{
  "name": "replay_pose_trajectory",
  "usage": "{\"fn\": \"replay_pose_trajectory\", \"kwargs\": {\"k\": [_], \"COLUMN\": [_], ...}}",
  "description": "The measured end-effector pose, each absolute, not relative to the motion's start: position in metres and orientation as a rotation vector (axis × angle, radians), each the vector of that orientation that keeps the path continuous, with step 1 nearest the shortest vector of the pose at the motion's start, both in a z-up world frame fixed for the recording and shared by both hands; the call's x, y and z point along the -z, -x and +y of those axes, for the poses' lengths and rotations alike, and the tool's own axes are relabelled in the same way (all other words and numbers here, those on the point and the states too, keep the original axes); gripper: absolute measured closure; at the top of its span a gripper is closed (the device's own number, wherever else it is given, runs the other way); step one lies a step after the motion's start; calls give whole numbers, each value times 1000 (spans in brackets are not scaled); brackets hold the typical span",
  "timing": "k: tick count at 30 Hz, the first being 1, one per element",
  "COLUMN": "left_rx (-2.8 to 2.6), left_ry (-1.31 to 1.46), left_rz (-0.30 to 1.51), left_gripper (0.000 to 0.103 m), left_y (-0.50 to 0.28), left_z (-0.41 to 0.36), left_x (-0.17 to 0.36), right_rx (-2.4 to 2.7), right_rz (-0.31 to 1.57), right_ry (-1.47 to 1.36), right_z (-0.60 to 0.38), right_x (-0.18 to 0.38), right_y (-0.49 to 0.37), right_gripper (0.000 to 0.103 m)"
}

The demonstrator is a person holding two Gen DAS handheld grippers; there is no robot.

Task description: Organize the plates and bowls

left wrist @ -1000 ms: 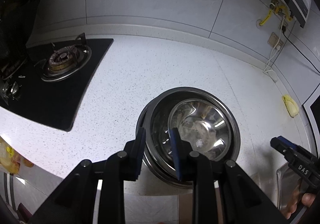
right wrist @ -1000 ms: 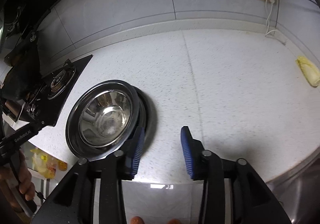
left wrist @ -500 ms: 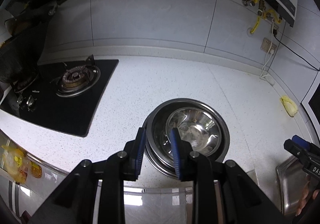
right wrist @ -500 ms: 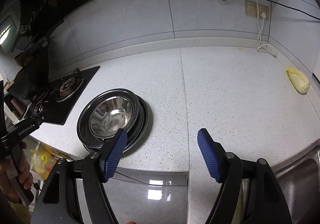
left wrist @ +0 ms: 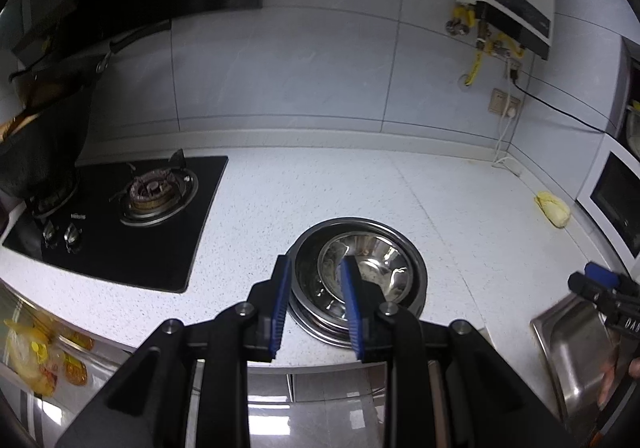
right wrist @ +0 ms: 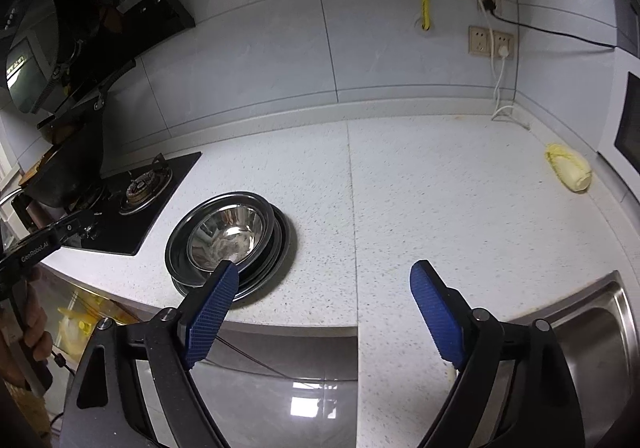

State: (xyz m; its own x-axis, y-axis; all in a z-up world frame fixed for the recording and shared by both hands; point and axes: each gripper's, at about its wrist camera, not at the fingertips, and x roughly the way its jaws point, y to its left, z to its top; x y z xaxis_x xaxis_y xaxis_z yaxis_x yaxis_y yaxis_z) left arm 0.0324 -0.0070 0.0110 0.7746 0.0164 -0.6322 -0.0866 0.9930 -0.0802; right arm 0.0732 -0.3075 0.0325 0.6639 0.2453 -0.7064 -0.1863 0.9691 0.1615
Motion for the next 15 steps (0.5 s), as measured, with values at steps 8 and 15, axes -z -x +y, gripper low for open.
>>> {"fn": "replay_pose_trajectory", "kwargs": {"k": [8,15], "left_rx": [-48,-29], "left_ry": [52,34], "left_rz": [644,614], "left_gripper": [79,79], "left_y": [-4,14], "left_z": [-15,-20], "left_x": [-23,-30], "right_rx": [-201,-165], "right_rz": [742,722], "right_ry": [-86,-68], "right_z": [-323,-332], "right_x": [-55,-65], "right_y": [-49,-35], "right_gripper": [1,1]}}
